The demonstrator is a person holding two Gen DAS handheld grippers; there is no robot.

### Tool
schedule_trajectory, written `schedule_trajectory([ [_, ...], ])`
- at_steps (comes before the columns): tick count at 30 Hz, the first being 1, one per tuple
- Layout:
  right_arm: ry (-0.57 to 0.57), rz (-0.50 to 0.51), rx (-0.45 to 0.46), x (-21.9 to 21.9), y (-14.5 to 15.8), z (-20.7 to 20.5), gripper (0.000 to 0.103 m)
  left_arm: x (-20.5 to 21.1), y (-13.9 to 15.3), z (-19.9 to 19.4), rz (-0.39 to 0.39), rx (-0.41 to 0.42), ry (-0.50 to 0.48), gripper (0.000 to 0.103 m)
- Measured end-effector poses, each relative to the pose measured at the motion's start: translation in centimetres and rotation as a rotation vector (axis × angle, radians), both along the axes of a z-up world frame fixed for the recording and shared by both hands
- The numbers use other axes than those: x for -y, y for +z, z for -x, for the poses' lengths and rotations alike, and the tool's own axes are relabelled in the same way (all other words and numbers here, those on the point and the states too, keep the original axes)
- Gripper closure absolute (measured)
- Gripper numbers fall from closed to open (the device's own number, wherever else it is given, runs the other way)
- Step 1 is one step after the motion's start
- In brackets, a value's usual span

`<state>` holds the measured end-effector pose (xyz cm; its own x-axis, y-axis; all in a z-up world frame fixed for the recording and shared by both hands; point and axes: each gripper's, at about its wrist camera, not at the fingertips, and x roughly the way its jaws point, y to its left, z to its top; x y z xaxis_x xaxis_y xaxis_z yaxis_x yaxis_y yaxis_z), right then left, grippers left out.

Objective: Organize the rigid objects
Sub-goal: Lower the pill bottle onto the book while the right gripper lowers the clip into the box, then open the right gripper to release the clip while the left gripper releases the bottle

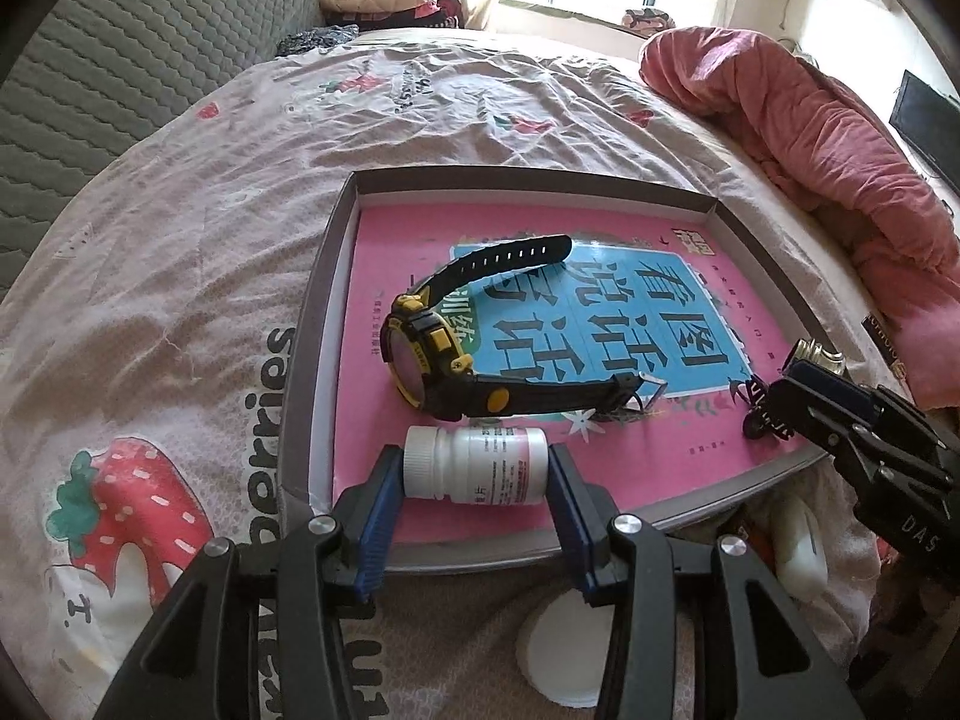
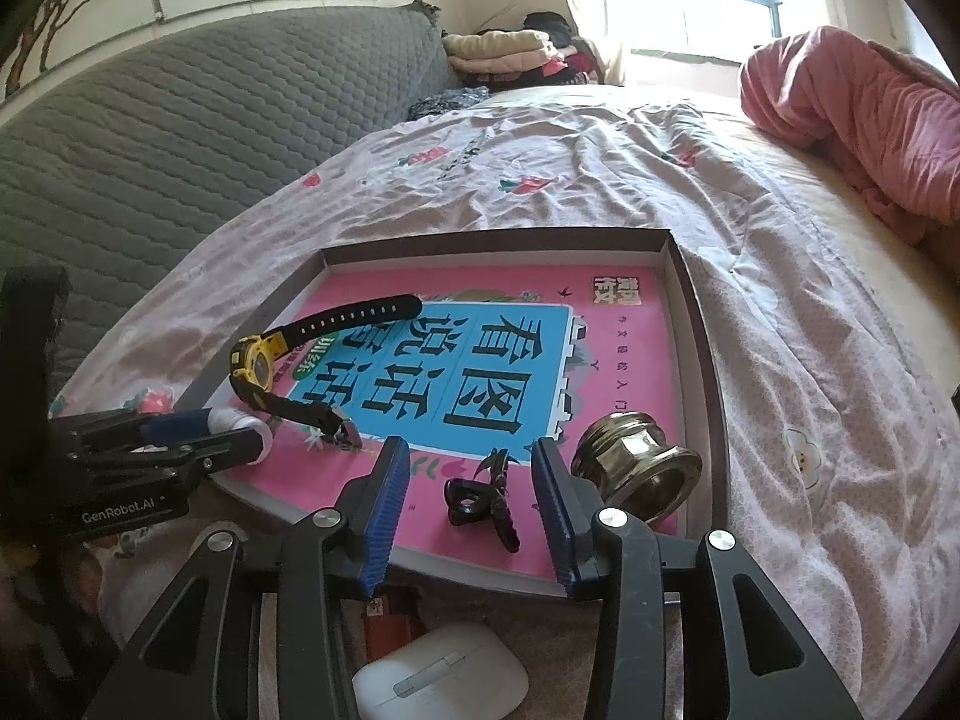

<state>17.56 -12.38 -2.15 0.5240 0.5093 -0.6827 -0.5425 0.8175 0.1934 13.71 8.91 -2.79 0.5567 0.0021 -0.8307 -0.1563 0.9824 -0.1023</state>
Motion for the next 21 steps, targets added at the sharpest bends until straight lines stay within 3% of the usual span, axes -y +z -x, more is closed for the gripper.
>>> schedule_trajectory([
  [9, 0.005, -0.002, 0.017, 0.1, 0.3, 0.1, 0.053, 0.3, 0.4, 0.9, -0.021, 0.043, 0.012, 0.056],
  [21, -0.011, -0.020, 0.042, 0.8, 1.1, 0.4, 0.052, 0.8, 1.3, 2.7, -0.008, 0.125, 0.029, 0.055],
])
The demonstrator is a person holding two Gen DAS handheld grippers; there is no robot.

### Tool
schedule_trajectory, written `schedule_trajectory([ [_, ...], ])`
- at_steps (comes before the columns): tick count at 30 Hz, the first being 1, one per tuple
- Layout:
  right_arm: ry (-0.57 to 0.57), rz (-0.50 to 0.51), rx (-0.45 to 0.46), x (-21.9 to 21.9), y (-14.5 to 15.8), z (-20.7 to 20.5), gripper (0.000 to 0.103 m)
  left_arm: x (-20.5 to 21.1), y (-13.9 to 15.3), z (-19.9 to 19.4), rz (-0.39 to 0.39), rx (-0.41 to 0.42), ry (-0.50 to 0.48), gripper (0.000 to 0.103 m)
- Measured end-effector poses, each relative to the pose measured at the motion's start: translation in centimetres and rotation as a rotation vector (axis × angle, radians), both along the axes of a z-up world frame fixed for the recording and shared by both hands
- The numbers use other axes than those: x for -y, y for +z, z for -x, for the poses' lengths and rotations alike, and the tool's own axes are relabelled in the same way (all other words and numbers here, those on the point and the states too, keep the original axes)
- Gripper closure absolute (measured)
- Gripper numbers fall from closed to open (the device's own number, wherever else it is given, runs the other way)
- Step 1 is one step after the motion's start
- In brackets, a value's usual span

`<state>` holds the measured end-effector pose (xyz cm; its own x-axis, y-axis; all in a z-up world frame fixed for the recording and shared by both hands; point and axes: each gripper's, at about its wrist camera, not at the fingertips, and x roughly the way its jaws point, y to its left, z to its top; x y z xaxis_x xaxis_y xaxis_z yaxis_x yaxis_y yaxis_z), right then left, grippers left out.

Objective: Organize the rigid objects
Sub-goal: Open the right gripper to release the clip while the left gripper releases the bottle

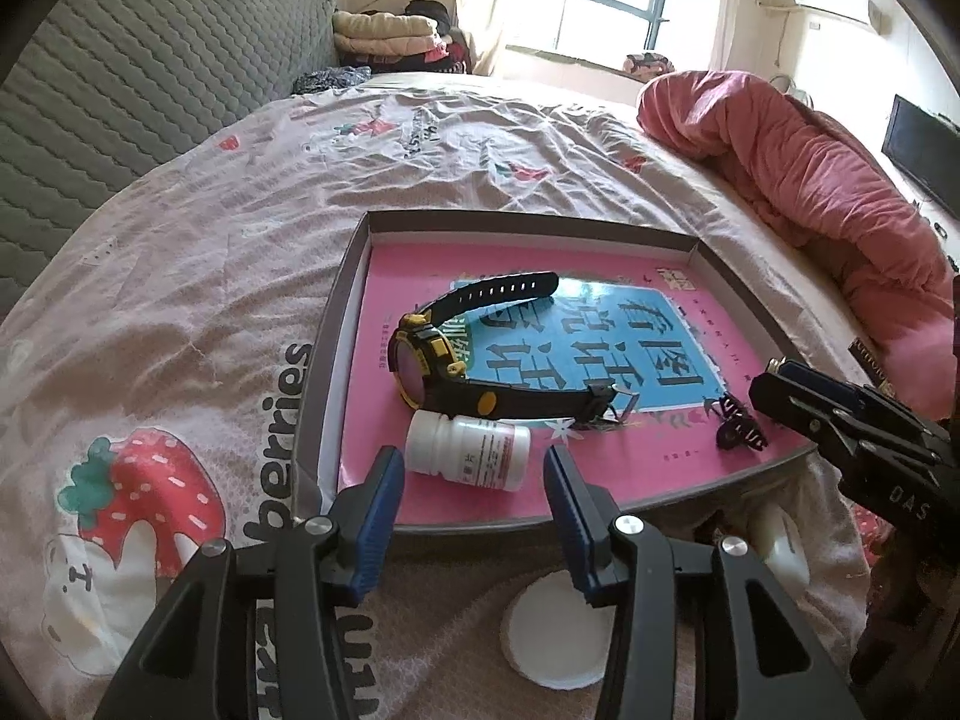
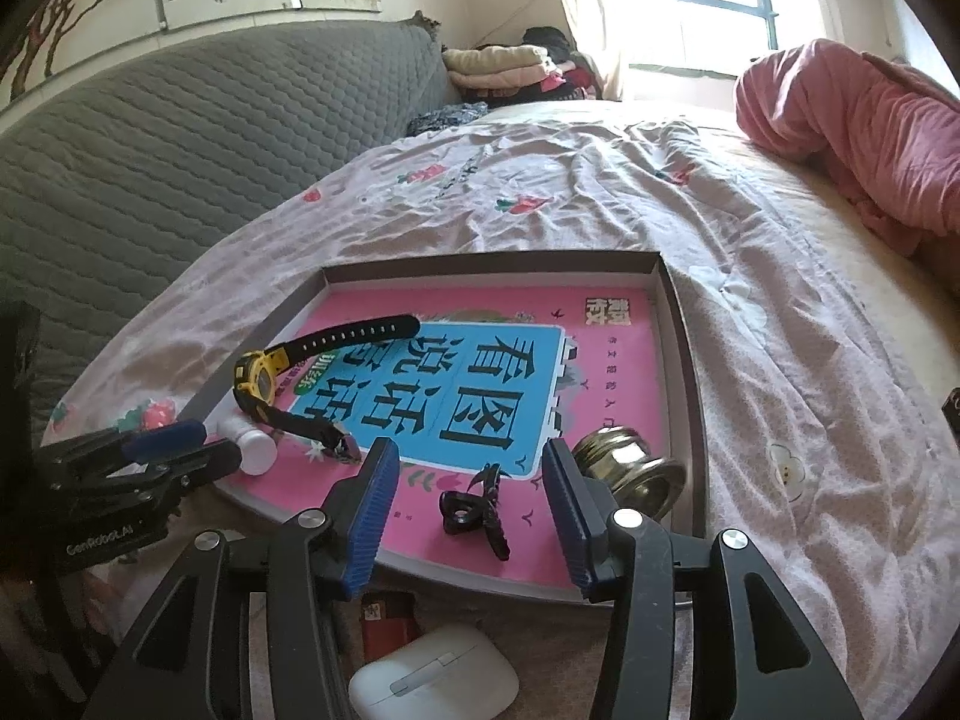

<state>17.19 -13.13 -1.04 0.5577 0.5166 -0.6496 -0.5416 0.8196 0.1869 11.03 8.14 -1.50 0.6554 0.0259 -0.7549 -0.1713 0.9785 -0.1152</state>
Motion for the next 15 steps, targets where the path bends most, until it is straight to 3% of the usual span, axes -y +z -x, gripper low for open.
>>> schedule_trajectory([
  [15, -0.010, -0.004, 0.067, 0.7, 1.6, 1.1, 0.044, 0.3, 1.8, 1.8, -0.042, 0.068, 0.043, 0.055],
])
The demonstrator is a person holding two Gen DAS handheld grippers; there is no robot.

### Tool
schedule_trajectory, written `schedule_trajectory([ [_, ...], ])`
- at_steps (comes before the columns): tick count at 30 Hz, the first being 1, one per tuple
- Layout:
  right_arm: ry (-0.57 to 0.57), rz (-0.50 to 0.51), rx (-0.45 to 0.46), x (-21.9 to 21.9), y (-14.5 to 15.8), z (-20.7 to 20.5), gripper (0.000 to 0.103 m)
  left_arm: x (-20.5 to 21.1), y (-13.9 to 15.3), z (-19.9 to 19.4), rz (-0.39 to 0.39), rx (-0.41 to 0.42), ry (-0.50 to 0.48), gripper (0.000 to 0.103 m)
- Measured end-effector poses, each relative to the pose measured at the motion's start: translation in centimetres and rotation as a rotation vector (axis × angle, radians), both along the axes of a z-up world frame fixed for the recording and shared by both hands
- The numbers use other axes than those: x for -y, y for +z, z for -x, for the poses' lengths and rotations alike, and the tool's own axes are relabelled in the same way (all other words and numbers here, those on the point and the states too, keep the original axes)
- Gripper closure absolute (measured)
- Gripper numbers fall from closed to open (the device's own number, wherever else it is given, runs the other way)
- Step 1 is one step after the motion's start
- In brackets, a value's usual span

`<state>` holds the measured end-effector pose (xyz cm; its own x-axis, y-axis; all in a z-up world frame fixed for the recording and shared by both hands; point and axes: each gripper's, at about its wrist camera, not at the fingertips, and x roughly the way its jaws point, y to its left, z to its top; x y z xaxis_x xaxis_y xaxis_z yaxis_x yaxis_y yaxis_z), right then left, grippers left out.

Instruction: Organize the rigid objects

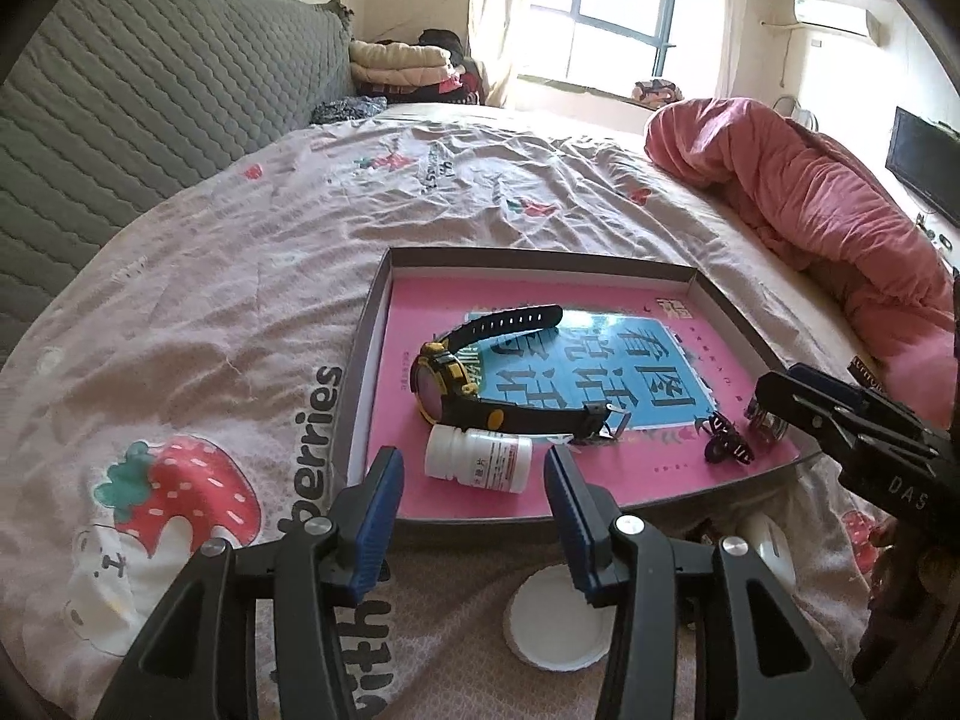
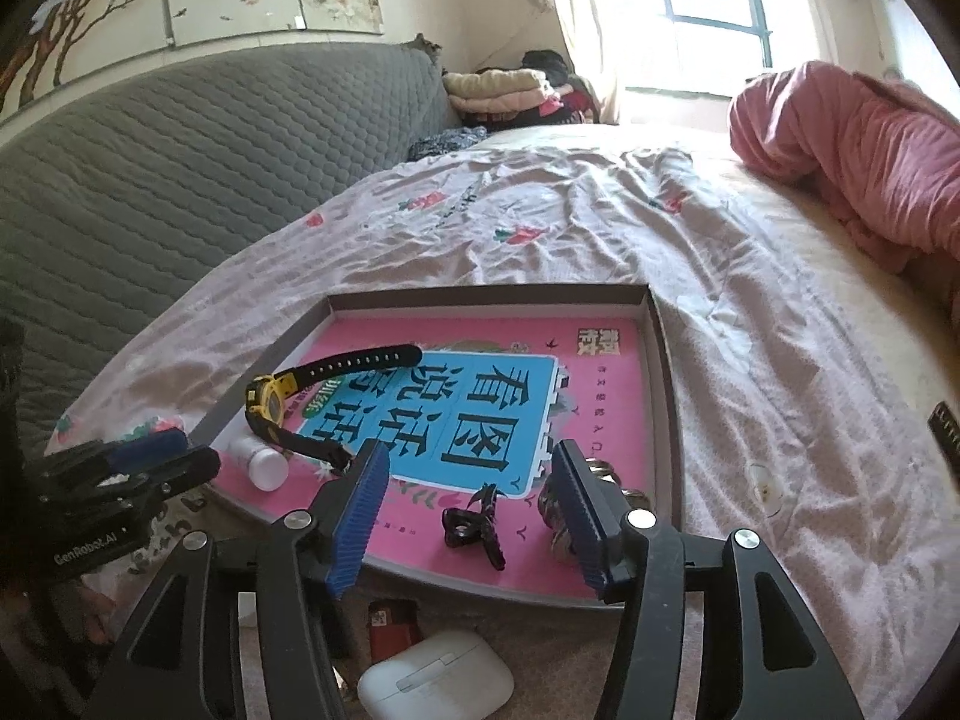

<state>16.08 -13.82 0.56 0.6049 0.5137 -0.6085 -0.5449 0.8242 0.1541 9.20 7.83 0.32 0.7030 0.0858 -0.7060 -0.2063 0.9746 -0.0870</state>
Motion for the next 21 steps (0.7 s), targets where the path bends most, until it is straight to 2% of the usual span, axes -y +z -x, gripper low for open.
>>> schedule_trajectory([
  [7, -0.009, 0.026, 0.054, 0.3, 0.6, 1.6, 0.034, 0.3, 0.4, 1.0, -0.013, 0.000, 0.011, 0.054],
  [10, -0.019, 0.029, 0.055, 0.6, 0.8, 2.1, 0.033, 0.6, 0.5, 1.5, -0.017, 0.005, 0.005, 0.048],
  [21, -0.067, 0.050, 0.073, 1.9, 1.2, 3.5, 0.029, 1.5, 0.9, 3.1, -0.039, 0.021, -0.020, 0.048],
])
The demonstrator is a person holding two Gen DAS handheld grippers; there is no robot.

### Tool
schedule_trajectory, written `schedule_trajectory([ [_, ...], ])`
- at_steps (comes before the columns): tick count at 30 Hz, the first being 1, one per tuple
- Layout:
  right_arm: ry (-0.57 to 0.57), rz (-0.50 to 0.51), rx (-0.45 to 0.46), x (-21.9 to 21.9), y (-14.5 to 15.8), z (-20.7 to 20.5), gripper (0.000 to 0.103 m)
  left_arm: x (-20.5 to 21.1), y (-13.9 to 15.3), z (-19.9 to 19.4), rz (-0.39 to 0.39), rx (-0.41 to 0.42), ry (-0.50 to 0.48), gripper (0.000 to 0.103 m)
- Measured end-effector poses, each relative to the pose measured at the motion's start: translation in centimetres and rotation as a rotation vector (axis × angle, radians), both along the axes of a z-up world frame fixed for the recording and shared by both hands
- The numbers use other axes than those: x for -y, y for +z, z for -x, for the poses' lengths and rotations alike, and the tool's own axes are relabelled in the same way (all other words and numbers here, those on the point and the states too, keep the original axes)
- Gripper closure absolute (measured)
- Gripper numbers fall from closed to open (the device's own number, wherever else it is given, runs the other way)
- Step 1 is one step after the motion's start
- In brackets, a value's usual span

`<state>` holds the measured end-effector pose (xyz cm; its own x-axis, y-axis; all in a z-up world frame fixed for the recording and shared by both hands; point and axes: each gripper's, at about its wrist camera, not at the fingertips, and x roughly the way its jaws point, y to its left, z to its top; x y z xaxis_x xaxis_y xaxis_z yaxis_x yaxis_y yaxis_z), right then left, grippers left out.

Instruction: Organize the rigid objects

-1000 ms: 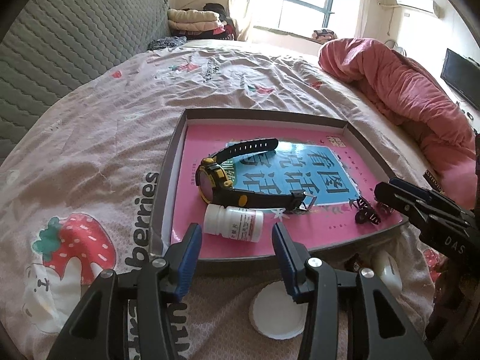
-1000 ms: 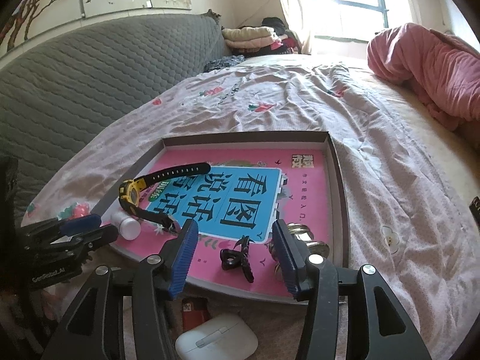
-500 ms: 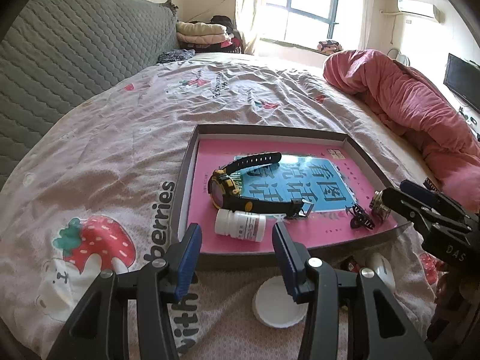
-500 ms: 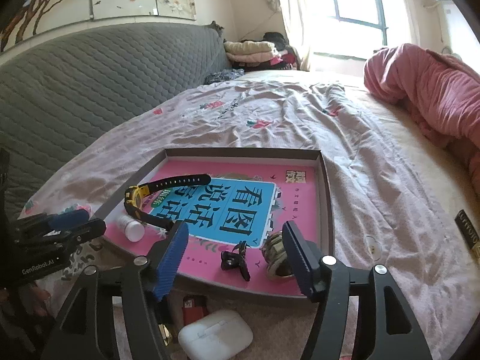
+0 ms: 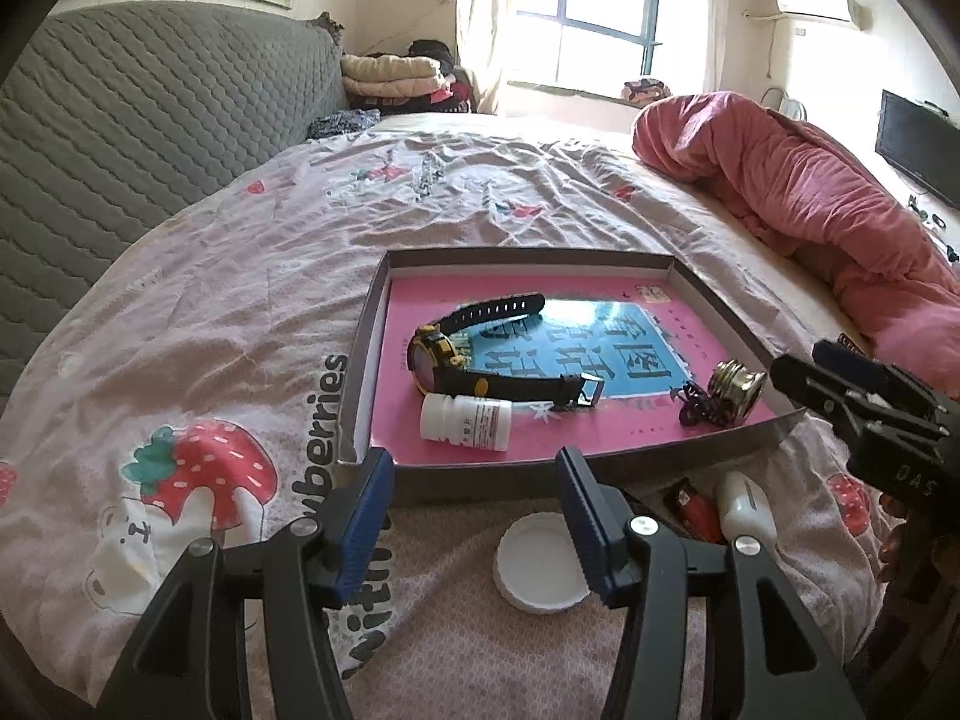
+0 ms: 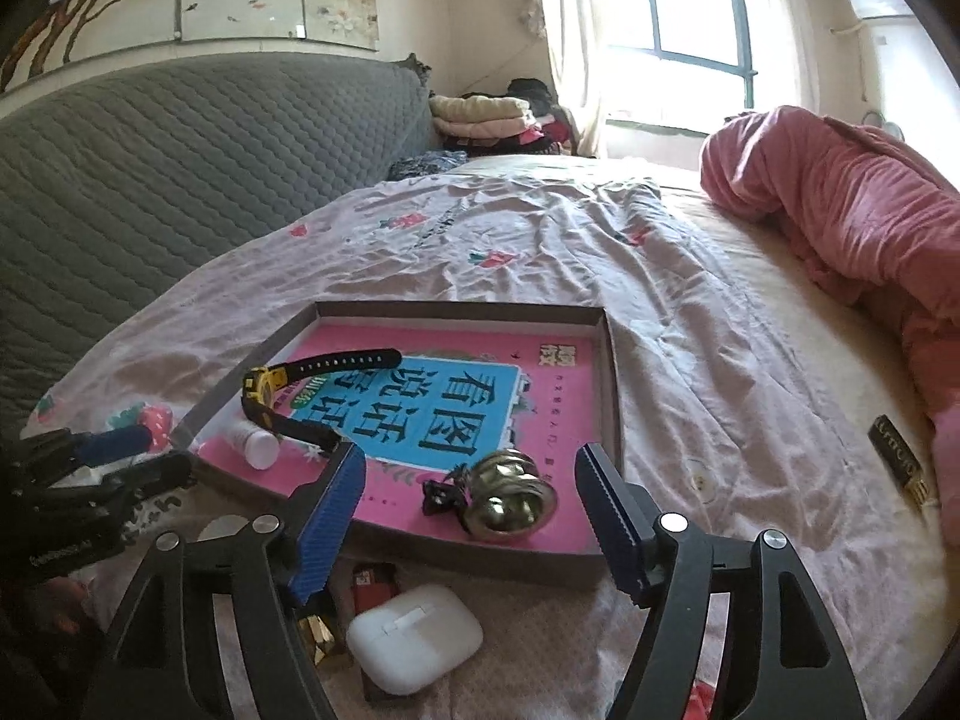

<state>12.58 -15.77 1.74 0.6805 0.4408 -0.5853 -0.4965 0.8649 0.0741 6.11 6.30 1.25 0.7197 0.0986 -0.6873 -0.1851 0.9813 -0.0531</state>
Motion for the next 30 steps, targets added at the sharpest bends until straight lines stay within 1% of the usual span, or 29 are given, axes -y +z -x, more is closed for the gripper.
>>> schedule_trajectory([
  [4, -0.013, -0.009, -0.010, 0.5, 0.0, 0.4, 0.029, 0.0, 0.3, 0.5, -0.003, 0.007, -0.003, 0.048],
  [10, -0.023, -0.031, -0.048, 0.8, -0.3, 1.1, 0.029, 0.4, 0.1, 1.0, -0.010, -0.019, -0.012, 0.048],
  [16, -0.018, -0.009, -0.060, 0.6, -0.6, 2.2, 0.028, 0.8, -0.4, 1.6, -0.014, -0.044, -0.031, 0.048],
  [21, -0.014, -0.010, -0.085, 0.8, -0.9, 3.1, 0.028, 1.0, -0.3, 2.2, 0.008, -0.051, -0.040, 0.048],
  [30, 0.020, 0.067, -0.080, 0.3, -1.5, 5.1, 0.028, 1.4, -0.6, 3.1, 0.019, -0.080, -0.056, 0.048],
])
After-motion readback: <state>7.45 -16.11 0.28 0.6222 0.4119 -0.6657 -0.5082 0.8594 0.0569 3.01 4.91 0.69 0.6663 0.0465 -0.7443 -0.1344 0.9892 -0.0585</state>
